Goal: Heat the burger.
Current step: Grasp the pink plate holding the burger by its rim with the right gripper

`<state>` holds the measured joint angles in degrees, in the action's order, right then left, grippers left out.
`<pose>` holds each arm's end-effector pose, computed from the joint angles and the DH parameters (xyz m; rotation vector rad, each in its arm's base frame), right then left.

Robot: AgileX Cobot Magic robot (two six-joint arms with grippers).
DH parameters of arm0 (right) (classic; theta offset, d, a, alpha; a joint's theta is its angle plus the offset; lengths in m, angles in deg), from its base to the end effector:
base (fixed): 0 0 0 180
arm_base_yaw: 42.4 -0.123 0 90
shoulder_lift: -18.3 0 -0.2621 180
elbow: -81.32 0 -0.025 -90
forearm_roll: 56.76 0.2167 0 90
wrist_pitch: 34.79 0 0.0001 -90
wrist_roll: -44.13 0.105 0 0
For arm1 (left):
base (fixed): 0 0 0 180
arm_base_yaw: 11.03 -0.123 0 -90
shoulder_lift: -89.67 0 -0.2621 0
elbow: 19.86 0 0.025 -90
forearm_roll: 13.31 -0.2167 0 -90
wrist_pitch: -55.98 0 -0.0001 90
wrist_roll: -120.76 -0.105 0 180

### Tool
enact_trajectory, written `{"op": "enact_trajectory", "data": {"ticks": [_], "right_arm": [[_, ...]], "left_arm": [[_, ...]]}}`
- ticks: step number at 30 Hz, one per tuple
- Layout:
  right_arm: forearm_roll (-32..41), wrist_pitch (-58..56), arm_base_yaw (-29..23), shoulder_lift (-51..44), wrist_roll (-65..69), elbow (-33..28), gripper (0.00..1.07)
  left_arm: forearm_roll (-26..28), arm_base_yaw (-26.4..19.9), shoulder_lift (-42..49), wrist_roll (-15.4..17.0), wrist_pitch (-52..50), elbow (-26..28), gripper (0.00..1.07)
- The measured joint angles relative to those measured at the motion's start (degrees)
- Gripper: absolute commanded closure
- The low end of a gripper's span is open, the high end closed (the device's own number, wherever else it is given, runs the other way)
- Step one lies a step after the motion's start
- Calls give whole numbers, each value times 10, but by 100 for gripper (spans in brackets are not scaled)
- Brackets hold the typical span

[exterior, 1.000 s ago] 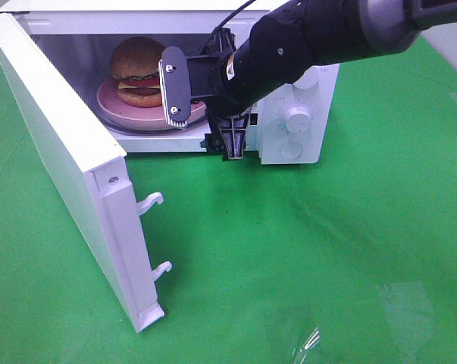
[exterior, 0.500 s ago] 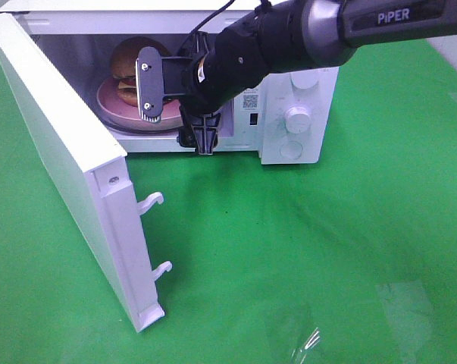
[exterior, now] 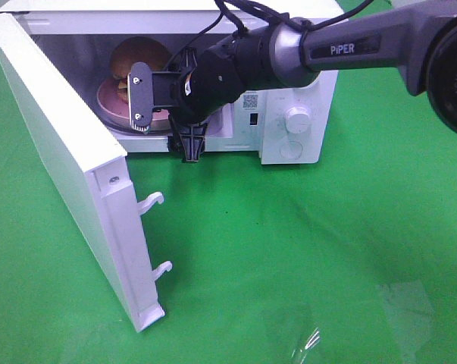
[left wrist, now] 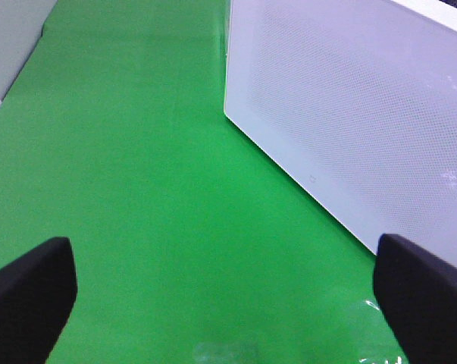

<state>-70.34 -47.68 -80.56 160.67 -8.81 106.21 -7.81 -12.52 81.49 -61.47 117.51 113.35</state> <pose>0.3899 0.2994 0.1377 -1.7901 1.4251 -0.3164 -0.0024 -0.0089 0.2586 0.0197 2.0303 -0.0737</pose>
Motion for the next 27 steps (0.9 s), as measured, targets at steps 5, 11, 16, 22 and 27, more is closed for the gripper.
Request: {"op": "enact_trajectory", "data": {"ticks": [5, 11, 16, 22, 27], "right_arm": [[9, -7, 0, 29, 0, 44, 24], [23, -10, 0, 60, 0, 73, 25], [36, -10, 0, 80, 0, 86, 27], [44, -8, 0, 93, 0, 91, 35], [55, -6, 0, 93, 0, 93, 46]], "left_arm": [[0, 0, 0, 0, 0, 0, 8], [0, 0, 0, 0, 0, 0, 8], [0, 0, 0, 0, 0, 0, 8], [0, 0, 0, 0, 0, 0, 8], [0, 0, 0, 0, 0, 0, 8]]}}
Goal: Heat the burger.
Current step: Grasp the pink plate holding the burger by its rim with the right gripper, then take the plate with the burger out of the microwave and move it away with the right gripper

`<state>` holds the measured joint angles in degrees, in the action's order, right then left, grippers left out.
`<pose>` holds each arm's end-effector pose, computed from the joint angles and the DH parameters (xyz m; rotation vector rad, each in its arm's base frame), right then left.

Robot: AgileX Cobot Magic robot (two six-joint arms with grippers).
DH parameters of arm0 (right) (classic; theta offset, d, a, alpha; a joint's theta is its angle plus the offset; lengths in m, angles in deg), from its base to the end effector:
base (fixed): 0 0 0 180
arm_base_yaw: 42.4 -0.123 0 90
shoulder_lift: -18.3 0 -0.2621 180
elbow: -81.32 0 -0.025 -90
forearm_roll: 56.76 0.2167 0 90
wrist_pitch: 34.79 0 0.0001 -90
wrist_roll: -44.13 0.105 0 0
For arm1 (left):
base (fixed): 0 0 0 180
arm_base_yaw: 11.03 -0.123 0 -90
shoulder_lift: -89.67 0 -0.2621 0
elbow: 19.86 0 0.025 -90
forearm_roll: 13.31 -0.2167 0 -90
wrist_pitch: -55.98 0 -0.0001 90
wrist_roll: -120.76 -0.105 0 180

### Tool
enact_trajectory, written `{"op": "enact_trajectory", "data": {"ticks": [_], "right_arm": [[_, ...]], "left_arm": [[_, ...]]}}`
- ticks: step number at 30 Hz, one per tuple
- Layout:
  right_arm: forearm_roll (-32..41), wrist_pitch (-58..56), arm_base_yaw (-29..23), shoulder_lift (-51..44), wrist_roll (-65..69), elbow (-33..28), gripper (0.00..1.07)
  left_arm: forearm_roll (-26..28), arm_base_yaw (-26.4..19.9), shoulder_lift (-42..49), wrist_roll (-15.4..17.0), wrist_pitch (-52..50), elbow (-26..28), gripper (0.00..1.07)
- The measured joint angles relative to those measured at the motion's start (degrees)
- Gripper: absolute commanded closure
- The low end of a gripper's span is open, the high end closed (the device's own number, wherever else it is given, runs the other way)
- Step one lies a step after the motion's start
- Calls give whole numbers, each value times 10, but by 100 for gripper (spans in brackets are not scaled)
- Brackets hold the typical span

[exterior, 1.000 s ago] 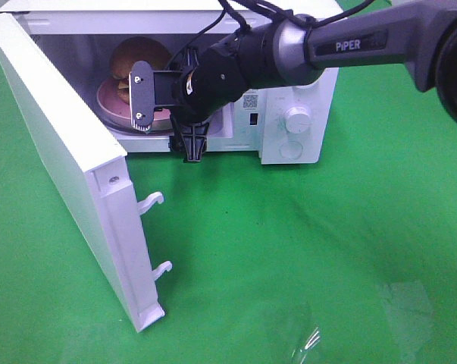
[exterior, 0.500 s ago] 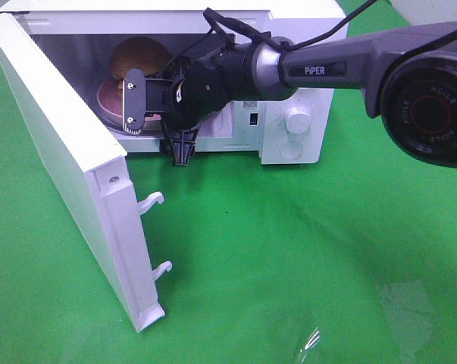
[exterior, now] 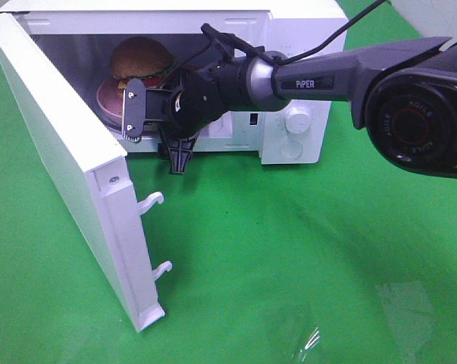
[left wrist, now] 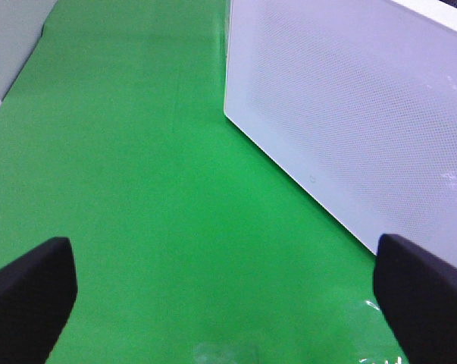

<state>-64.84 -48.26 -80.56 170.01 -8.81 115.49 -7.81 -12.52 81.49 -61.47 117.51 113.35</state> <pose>0.4061 0.3147 0.1004 -1.7340 1.5046 -0.2428 -0.0024 -0.0089 0.2586 0.0197 2.0303 -0.0737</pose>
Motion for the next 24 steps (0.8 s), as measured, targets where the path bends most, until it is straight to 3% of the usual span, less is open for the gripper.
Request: {"op": "enact_trajectory", "data": {"ticks": [2, 3, 4, 5, 6, 7, 8, 10, 24], "right_arm": [[2, 1, 0, 0, 0, 0, 61], [2, 1, 0, 0, 0, 0, 61], [6, -5, -3, -3, 0, 2, 76], [6, -5, -3, -3, 0, 2, 76], [12, -9, -8, -6, 0, 3, 89], [12, -9, -8, -6, 0, 3, 89], [18, -17, -12, -11, -1, 3, 103], [25, -24, -15, -15, -2, 3, 107], [54, -76, -26, -38, -45, 4, 107]], "left_arm": [[0, 0, 0, 0, 0, 0, 8], [0, 0, 0, 0, 0, 0, 8], [0, 0, 0, 0, 0, 0, 8], [0, 0, 0, 0, 0, 0, 8], [0, 0, 0, 0, 0, 0, 8], [0, 0, 0, 0, 0, 0, 8], [0, 0, 0, 0, 0, 0, 8], [0, 0, 0, 0, 0, 0, 8], [0, 0, 0, 0, 0, 0, 8]]}}
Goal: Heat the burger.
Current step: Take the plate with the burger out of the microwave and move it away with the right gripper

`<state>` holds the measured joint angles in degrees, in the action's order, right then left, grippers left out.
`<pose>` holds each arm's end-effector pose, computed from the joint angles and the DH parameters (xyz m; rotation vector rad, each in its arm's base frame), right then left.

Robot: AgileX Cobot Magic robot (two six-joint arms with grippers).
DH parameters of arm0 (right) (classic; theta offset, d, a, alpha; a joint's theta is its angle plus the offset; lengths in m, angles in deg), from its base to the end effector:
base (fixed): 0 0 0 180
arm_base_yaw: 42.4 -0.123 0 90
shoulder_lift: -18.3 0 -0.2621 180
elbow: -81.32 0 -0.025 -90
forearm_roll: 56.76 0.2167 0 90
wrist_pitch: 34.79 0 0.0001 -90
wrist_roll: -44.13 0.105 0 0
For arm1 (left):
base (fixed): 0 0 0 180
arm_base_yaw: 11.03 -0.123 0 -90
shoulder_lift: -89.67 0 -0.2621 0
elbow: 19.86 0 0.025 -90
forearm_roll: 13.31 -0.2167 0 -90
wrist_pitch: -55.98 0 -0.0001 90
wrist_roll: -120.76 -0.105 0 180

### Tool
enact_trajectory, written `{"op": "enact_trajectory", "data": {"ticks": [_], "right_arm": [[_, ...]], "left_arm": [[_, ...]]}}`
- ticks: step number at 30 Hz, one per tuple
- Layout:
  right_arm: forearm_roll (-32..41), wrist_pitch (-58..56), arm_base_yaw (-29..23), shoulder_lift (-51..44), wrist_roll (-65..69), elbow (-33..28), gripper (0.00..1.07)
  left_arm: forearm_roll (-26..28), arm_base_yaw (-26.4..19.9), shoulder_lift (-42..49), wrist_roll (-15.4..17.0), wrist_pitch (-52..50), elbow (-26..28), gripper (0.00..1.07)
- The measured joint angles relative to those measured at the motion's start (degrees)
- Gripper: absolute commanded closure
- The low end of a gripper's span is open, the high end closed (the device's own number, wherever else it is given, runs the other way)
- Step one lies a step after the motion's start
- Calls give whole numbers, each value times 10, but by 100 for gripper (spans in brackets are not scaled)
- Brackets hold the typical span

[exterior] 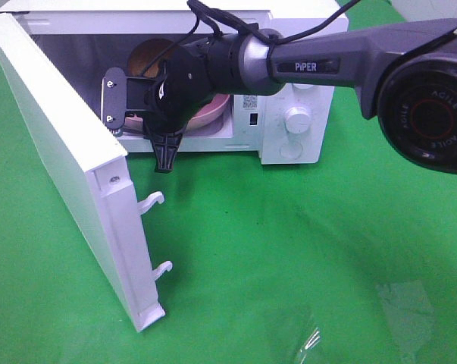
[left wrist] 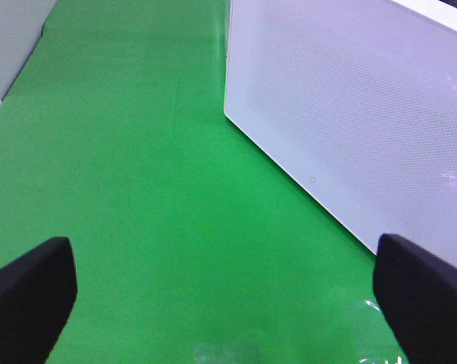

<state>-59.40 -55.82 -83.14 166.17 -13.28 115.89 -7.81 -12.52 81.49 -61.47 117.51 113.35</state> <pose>0.3845 0.3289 0.1262 -1.8041 1.5081 -0.1838 -0.0024 -0.0089 0.2586 0.0197 2.0303 -0.0737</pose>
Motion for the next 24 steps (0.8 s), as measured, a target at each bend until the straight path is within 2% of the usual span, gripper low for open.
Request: {"op": "enact_trajectory", "data": {"ticks": [8, 12, 24], "right_arm": [[3, -56, -6, -19, -45, -1, 107], [-21, -60, -12, -29, -61, -20, 107], [-70, 44, -14, -75, -110, -139, 107]], "left_arm": [[0, 0, 0, 0, 0, 0, 8], [0, 0, 0, 0, 0, 0, 8], [0, 0, 0, 0, 0, 0, 8]]}}
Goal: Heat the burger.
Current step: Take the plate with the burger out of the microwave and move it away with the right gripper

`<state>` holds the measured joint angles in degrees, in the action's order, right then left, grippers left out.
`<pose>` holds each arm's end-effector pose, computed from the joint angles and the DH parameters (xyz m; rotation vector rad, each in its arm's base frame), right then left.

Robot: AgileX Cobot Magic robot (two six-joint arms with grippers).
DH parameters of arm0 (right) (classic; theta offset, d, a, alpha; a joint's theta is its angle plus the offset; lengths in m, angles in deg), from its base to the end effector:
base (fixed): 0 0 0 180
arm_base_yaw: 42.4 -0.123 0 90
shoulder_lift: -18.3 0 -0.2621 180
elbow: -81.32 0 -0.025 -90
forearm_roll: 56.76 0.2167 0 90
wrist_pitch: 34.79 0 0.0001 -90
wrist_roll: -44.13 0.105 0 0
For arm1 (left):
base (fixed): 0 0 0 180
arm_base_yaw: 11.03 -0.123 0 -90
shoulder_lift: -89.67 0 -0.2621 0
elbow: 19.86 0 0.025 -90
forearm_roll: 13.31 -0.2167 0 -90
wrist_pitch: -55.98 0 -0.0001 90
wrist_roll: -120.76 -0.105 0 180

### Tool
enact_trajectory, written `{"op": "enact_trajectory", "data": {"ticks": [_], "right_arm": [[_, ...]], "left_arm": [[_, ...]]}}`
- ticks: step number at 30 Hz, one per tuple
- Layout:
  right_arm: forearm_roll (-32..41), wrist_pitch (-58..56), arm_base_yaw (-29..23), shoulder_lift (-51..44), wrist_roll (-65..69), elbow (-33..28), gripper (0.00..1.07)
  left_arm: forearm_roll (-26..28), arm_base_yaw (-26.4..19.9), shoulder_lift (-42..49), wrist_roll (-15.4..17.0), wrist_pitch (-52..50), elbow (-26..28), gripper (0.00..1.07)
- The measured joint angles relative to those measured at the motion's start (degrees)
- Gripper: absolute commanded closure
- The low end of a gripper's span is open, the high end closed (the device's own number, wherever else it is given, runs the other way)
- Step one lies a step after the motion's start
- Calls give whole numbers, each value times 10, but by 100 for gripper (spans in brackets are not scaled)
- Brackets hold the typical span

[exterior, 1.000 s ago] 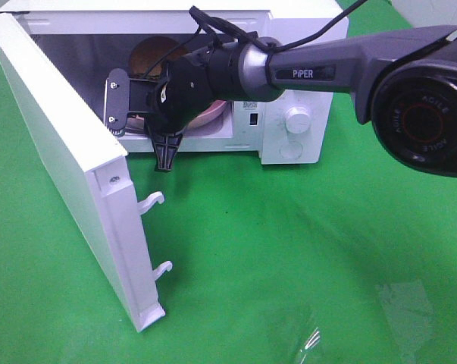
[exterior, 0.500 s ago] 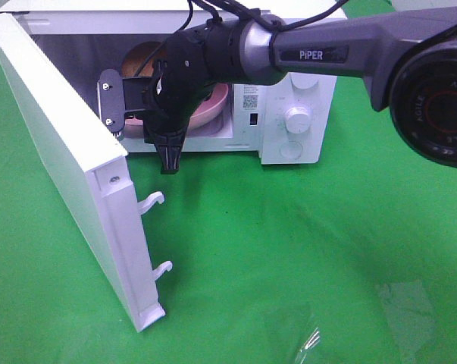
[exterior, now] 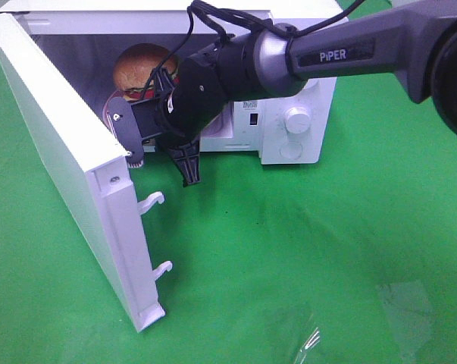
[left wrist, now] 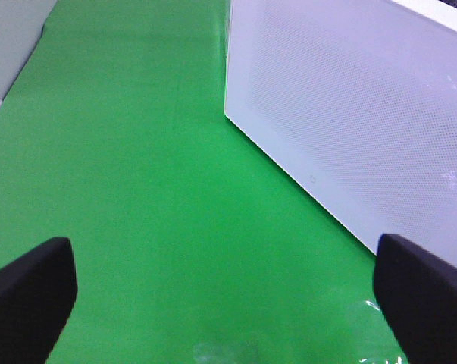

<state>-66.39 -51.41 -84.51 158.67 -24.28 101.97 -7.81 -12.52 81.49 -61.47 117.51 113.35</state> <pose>0.3558 0.3148 0.1288 -2.0670 1.2261 -0.3502 -0.0024 -0.0089 0.2586 0.0197 2.0303 -0.0737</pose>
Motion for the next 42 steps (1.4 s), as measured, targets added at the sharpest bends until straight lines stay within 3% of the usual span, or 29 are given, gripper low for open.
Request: {"op": "enact_trajectory", "data": {"ticks": [12, 21, 33, 42], "right_arm": [[-11, 89, 0, -40, -56, -98, 107], [-9, 93, 0, -64, -77, -133, 107], [140, 88, 0, -88, -165, -153, 107], [186, 90, 0, -93, -168, -153, 107]], "left_arm": [[0, 0, 0, 0, 0, 0, 8], [0, 0, 0, 0, 0, 0, 8], [0, 0, 0, 0, 0, 0, 8], [0, 0, 0, 0, 0, 0, 8]]}}
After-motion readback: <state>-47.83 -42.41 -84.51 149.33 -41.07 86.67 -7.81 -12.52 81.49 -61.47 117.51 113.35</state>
